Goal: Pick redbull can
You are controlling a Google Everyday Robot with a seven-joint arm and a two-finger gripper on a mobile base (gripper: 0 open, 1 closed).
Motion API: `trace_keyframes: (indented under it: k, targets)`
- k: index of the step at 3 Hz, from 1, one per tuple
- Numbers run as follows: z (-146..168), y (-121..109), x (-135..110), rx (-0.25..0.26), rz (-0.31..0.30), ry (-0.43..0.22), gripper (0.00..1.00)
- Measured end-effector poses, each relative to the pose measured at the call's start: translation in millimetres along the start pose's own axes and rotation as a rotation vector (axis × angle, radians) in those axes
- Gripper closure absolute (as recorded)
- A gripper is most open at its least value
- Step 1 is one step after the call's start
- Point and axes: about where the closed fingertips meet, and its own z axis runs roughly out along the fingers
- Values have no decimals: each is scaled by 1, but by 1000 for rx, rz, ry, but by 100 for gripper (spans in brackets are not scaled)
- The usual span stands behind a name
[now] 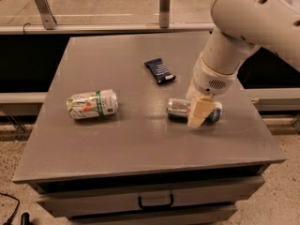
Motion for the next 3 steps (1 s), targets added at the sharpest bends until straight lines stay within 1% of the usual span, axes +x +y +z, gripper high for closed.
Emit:
trace_keyframes:
  k: [1,2,3]
  targets:
    - [-4,0,-2,-5,-8,11,61]
    - [-22,-2,-8,-15,-21,10,85]
    - [-51,-7,-14,-22,-28,-12,100]
